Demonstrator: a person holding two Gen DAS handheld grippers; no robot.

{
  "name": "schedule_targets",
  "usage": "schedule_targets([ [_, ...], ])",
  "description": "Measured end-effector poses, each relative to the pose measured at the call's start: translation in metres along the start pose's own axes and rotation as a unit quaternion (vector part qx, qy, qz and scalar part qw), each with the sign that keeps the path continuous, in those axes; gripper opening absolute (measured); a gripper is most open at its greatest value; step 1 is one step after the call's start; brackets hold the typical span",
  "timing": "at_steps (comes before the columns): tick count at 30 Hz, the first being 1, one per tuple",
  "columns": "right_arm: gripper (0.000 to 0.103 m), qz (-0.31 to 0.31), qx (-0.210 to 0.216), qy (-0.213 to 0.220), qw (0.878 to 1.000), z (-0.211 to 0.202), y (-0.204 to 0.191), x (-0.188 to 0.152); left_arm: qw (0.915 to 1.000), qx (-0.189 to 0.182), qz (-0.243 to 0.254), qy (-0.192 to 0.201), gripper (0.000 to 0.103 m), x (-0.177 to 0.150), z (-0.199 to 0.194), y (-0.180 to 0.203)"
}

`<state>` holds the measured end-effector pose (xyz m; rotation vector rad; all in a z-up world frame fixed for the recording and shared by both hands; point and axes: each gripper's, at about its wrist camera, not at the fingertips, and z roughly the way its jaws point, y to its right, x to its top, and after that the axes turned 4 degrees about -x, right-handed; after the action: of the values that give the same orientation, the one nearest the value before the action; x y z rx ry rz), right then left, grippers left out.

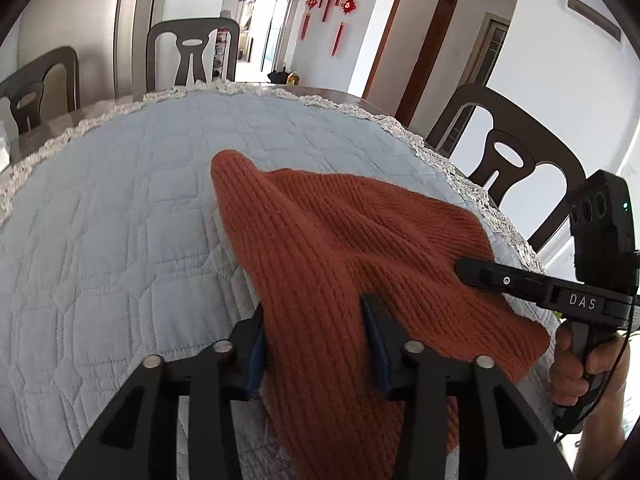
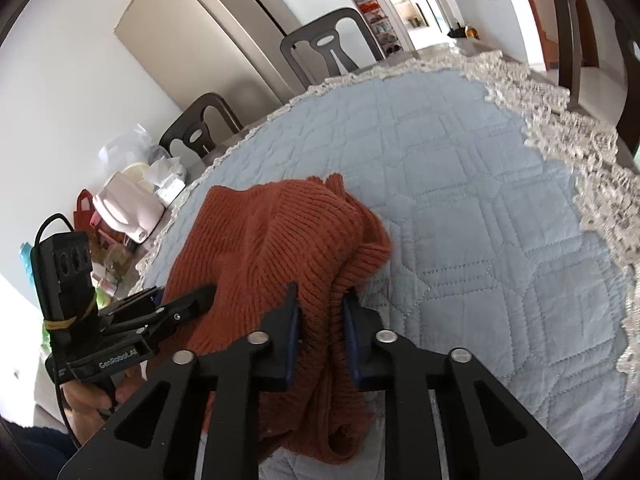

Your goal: Fold small clothes

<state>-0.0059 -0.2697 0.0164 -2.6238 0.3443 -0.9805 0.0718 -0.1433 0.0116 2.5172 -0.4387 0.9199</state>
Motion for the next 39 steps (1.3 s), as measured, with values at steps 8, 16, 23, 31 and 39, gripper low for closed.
schedule_targets([
  [8, 0.016, -0.023, 0.002, 0.015, 1.0, -0.014, -0.017, 0.002, 0.9998, -0.008, 0.013, 0.014, 0.036, 0.006, -0.014, 0.003],
  [16, 0.015, -0.043, 0.015, 0.02, 0.999, -0.015, -0.041, 0.004, 0.9993, -0.009, 0.023, 0.029, 0.035, 0.008, -0.03, 0.004],
  [23, 0.016, -0.058, 0.029, 0.016, 0.998, -0.003, -0.062, 0.007, 0.999, 0.003, 0.019, 0.04, 0.035, 0.006, -0.043, -0.012],
  [31, 0.015, -0.07, 0.064, 0.003, 0.996, 0.033, -0.093, 0.02, 0.9984, 0.028, 0.013, 0.046, 0.035, 0.01, -0.056, -0.049],
  [39, 0.016, -0.06, 0.106, -0.009, 0.993, 0.075, -0.121, 0.041, 0.9975, 0.04, -0.011, 0.057, 0.035, 0.027, -0.07, -0.11],
])
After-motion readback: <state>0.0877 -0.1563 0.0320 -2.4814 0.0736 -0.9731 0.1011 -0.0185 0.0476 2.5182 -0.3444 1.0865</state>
